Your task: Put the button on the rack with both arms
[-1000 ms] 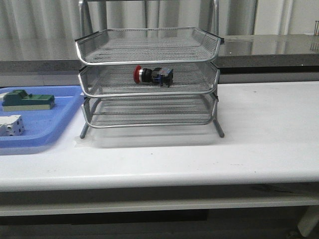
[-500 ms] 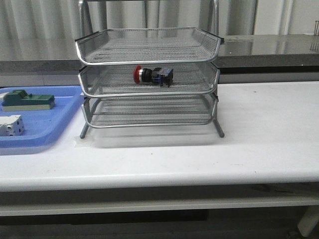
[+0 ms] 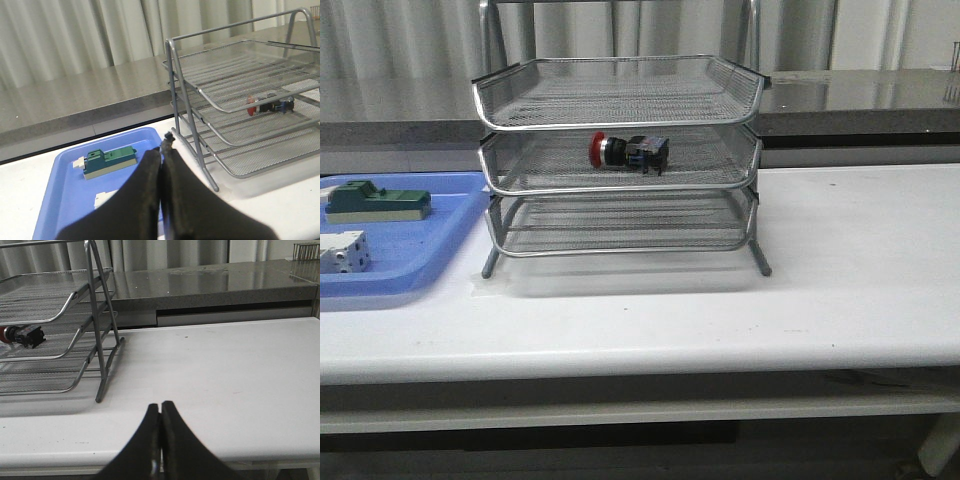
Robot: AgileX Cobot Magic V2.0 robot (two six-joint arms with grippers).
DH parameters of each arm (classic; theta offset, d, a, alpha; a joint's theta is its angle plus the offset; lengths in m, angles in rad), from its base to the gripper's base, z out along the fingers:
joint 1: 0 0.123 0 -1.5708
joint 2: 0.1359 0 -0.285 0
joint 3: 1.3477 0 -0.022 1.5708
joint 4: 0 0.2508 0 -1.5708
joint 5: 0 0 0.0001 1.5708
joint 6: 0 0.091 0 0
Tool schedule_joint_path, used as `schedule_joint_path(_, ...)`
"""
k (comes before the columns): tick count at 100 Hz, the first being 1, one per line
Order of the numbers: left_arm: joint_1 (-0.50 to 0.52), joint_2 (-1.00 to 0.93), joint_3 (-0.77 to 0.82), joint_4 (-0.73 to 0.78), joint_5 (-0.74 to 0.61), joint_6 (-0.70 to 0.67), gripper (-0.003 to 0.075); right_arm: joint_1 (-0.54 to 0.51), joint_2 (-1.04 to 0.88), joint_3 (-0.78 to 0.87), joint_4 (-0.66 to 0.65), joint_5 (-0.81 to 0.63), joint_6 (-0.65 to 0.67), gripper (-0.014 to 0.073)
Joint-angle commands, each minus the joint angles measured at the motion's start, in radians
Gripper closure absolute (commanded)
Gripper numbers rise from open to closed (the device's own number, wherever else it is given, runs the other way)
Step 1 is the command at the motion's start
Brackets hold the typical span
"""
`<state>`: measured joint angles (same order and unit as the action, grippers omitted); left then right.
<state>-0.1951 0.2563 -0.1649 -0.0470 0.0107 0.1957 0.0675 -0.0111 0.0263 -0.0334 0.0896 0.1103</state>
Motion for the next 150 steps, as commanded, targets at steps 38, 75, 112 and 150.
schedule_joint_path(38,0.143,-0.253,0.140,0.173,0.035,-0.303,0.0741,-0.008,-0.017,-0.016,-0.014,-0.083,-0.002,0.0650)
schedule_joint_path(75,0.144,-0.295,0.203,0.175,0.017,-0.326,0.0741,-0.008,-0.017,-0.016,-0.014,-0.083,-0.002,0.0650)
schedule_joint_path(112,0.144,-0.295,0.212,0.175,0.019,-0.326,0.0741,-0.008,-0.017,-0.016,-0.014,-0.083,-0.002,0.0650)
schedule_joint_path(150,0.144,-0.295,0.212,0.175,0.019,-0.326,0.0741,-0.008,-0.017,-0.016,-0.014,-0.083,-0.002,0.0650)
